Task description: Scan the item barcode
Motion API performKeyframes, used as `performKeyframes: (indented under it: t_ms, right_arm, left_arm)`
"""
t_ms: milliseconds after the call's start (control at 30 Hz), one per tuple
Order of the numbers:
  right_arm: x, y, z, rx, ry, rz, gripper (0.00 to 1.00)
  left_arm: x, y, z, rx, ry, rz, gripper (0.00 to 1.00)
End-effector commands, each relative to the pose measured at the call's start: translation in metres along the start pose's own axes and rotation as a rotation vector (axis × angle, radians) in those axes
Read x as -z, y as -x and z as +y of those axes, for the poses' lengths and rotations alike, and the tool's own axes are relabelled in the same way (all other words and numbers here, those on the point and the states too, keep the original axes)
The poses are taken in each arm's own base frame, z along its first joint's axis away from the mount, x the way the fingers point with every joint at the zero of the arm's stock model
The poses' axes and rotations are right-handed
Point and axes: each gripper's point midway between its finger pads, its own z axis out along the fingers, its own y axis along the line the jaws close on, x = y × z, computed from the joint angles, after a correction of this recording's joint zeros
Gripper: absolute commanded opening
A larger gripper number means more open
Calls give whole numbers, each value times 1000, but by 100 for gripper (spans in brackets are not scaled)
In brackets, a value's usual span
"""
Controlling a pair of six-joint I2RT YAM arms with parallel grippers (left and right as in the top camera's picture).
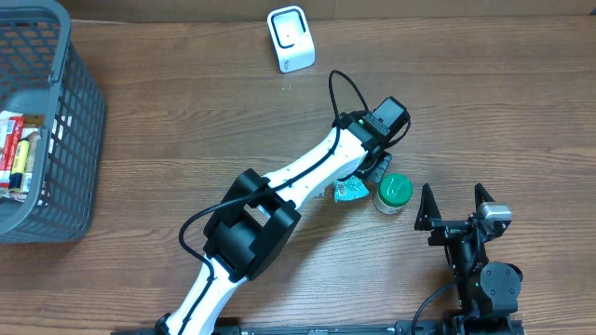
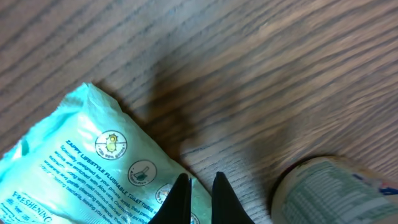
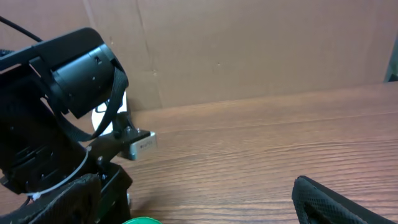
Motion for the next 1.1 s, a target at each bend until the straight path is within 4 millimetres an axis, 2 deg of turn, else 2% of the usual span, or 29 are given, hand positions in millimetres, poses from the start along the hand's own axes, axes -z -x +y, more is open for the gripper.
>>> performKeyframes:
  t_ms: [0,533,667,767,833,900,1000,1067]
  right_arm:
    - [0,-1,-1,3,-4,-7,100]
    - [0,-1,-1,3,-4,-7,100]
    - [0,-1,-1,3,-3,-7,100]
    - [0,-1,-1,3,-4,-7,100]
    - [0,-1,-1,3,-4,-7,100]
    - [0,-1,-1,3,-4,-7,100]
    - [0,-1,-1,3,-4,-7,100]
    - [0,-1,-1,3,-4,-7,100]
  left_arm:
    - [-6,-8,-8,-32,-16,24,4]
    - [-5,-25,-1,-91,7,91,4]
    - [-4,-22,-2,-91,3,83,4]
    - [4,-10,-6,-91,-6,47,4]
    - [17,6,-9,-86,-17,0,4]
    - [40,30,-10,-77,-29,-70,4]
    - [84,67,2,-50,-1,-189,4]
    - [125,93,22,-15,58,-285,4]
